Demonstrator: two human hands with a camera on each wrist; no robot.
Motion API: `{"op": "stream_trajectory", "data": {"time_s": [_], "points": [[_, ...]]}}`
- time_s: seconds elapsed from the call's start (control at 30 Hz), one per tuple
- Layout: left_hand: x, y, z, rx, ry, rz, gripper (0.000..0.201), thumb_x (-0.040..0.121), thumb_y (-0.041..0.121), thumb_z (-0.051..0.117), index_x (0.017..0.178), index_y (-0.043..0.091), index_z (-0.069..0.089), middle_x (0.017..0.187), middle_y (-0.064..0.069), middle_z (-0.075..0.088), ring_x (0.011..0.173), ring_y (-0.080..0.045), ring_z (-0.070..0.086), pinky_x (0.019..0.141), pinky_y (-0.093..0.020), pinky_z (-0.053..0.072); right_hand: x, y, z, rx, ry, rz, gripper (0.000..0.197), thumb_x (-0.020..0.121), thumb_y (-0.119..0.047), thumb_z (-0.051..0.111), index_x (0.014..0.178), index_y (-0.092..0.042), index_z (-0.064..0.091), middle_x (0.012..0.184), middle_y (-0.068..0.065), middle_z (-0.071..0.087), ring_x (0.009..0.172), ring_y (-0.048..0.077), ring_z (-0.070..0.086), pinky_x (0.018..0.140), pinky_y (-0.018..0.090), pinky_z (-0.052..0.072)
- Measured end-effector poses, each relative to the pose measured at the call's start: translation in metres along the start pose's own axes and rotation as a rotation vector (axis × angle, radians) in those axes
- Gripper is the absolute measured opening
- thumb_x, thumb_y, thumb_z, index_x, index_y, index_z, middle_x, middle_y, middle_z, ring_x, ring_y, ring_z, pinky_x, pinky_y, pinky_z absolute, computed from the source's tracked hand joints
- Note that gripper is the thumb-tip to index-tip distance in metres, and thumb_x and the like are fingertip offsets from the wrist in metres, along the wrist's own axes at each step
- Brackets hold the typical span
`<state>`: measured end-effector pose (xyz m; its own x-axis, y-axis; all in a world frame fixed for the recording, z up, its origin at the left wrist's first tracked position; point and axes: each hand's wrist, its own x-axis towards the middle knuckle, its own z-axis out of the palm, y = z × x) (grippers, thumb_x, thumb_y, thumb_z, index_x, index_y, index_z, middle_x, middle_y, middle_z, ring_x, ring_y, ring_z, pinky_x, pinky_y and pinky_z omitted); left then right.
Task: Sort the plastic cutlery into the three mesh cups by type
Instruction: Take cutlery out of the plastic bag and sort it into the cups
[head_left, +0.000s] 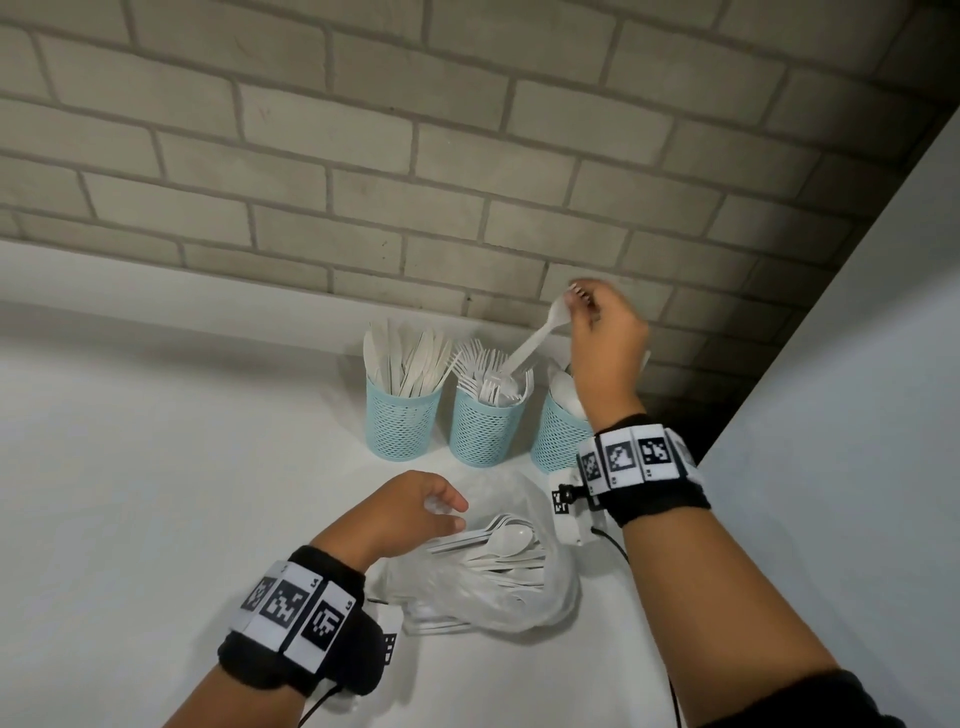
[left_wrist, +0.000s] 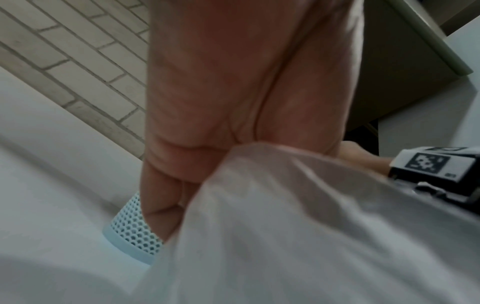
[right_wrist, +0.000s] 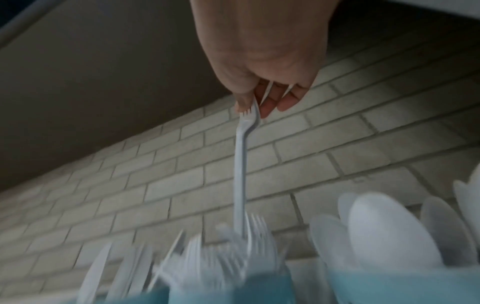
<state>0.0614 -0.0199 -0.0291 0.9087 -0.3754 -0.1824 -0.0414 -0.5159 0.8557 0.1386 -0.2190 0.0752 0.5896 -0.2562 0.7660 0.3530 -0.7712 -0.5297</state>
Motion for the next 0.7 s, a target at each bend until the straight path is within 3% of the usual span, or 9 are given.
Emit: {"op": "stream_trajectory", "data": {"time_s": [0.07,0.13,0.2,0.33,0.47,0.57,0.7], "points": [[-0.001,0.000,-0.001,-0.002,0.003,0.002,0.014,0.084,0.020,0.069,0.097,0.021,0.065,0.105,0.006,0.062,0.098,-0.004,0.056,0.073,-0.005,0.038,-0.010,0.004,0.016,-0.142,-0.203,-0.010,0.022,0.092,-0.020,0.056,0.109,-0.012,0.069,0.094,0.010,0.072,0.084,0.026,0.066,0.074,0.028,0.049],[-0.001,-0.001,-0.002,-0.002,0.008,0.001,0.014,0.084,0.019,0.068,0.098,0.021,0.065,0.104,0.006,0.061,0.098,-0.003,0.055,0.072,-0.003,0.036,-0.017,0.010,0.029,-0.251,-0.375,0.004,0.025,0.095,-0.024,0.051,0.113,-0.017,0.068,0.096,0.013,0.072,0.089,0.031,0.065,0.083,0.036,0.050],[-0.001,-0.002,-0.003,0.002,0.016,-0.002,0.014,0.084,0.020,0.068,0.098,0.021,0.065,0.104,0.007,0.061,0.096,-0.002,0.053,0.069,-0.001,0.035,-0.020,0.013,0.035,-0.312,-0.486,0.049,0.028,0.098,-0.027,0.046,0.117,-0.023,0.065,0.099,0.013,0.071,0.096,0.033,0.063,0.089,0.042,0.048],[0.000,-0.004,-0.004,0.002,0.022,0.004,0.013,0.085,0.020,0.068,0.097,0.022,0.065,0.105,0.007,0.061,0.095,0.000,0.052,0.067,0.000,0.034,-0.017,0.012,0.041,-0.447,-0.693,0.087,0.031,0.100,-0.028,0.039,0.123,-0.027,0.061,0.118,0.009,0.065,0.113,0.032,0.054,0.098,0.044,0.040],[0.000,-0.004,-0.004,-0.007,0.025,-0.003,0.013,0.084,0.021,0.068,0.096,0.022,0.065,0.105,0.006,0.061,0.096,-0.002,0.054,0.069,-0.003,0.036,-0.012,0.010,0.044,-0.367,-0.680,0.114,0.038,0.097,-0.034,0.042,0.133,-0.025,0.049,0.130,0.008,0.058,0.122,0.032,0.047,0.102,0.045,0.037],[0.001,-0.005,-0.004,-0.004,0.025,-0.006,0.016,0.084,0.021,0.068,0.100,0.020,0.066,0.108,0.004,0.062,0.099,-0.005,0.055,0.071,-0.003,0.037,-0.018,0.001,0.047,-0.212,-0.618,0.021,0.053,0.094,-0.044,0.046,0.142,-0.024,0.036,0.144,0.008,0.043,0.131,0.031,0.037,0.106,0.045,0.032],[0.000,-0.005,-0.004,0.007,0.018,-0.003,0.018,0.084,0.021,0.068,0.102,0.017,0.067,0.107,0.005,0.060,0.098,-0.004,0.054,0.071,-0.003,0.037,-0.035,0.003,0.057,-0.370,-0.798,-0.022,0.063,0.090,-0.061,0.038,0.145,-0.032,0.028,0.156,0.006,0.021,0.140,0.033,0.023,0.112,0.049,0.021]]}}
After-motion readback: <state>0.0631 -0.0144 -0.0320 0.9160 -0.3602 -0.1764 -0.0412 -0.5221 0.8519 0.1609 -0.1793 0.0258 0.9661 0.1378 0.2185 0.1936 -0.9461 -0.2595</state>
